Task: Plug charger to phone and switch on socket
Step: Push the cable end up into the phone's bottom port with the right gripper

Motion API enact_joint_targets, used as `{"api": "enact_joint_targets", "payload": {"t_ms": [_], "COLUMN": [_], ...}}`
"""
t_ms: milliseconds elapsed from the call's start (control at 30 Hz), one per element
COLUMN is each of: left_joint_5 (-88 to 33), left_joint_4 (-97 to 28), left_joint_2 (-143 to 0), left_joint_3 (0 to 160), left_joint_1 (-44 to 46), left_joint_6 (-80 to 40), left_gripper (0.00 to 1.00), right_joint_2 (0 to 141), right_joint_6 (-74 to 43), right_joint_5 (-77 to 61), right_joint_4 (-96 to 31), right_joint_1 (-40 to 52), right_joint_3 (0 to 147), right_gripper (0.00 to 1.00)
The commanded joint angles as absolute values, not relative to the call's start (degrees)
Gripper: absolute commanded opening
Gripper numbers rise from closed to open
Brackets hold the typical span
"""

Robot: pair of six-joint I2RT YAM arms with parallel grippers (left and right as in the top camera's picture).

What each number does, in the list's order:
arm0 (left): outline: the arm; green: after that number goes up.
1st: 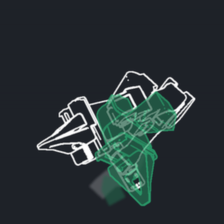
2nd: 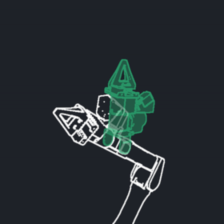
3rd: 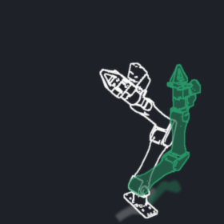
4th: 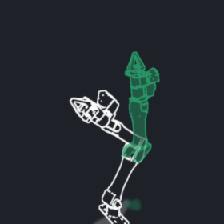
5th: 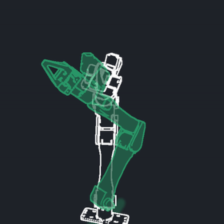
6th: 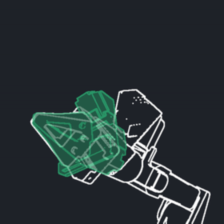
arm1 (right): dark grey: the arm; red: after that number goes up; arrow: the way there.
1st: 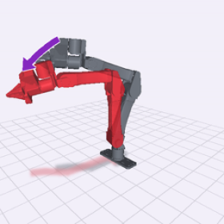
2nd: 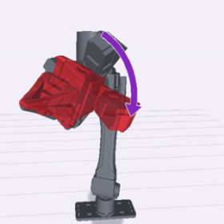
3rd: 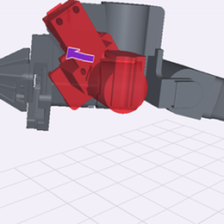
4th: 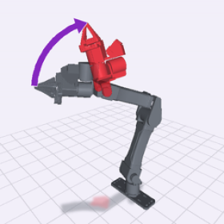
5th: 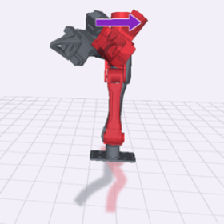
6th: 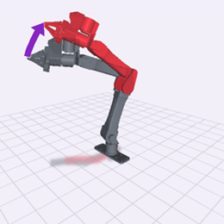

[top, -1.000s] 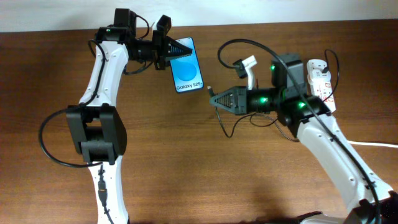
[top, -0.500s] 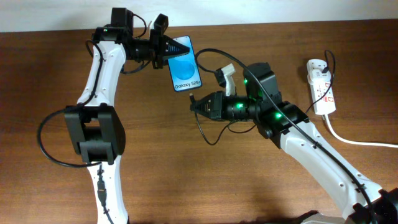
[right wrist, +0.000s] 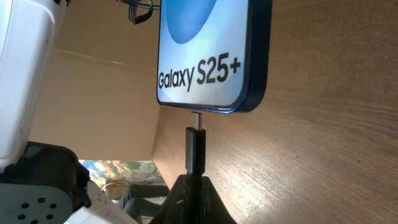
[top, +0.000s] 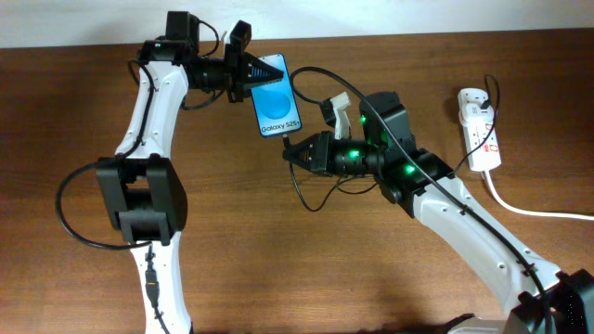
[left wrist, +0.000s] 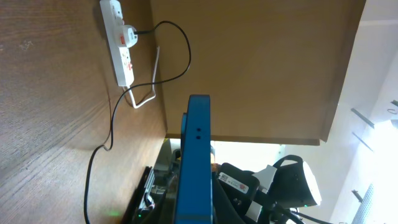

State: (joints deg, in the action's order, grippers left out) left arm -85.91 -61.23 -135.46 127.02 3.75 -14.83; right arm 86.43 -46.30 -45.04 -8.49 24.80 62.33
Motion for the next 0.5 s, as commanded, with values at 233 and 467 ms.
{"api": "enact_joint_targets", "payload": {"t_ms": [233,467], "left_joint_5": [-87.48,-89.45], "left_joint_4": [-61.14,-61.14], "left_joint_2": [-134.89,-134.89], "left_joint_3": [127.55,127.55], "left_joint_1": [5.65,5.65], "left_joint_6": [-15.66,-15.81], "left_gripper": [0.00,0.00], "right_joint_2": [86.70,86.78], "right_joint_6": [-46.00,-47.27], "right_joint_5": [-44.69,-44.05], "right_joint_4": [-8.03,-4.84], "right_joint_1": [25.10,25.10], "right_joint_3": [61.91,61.91], "right_gripper": [0.04,0.04]}}
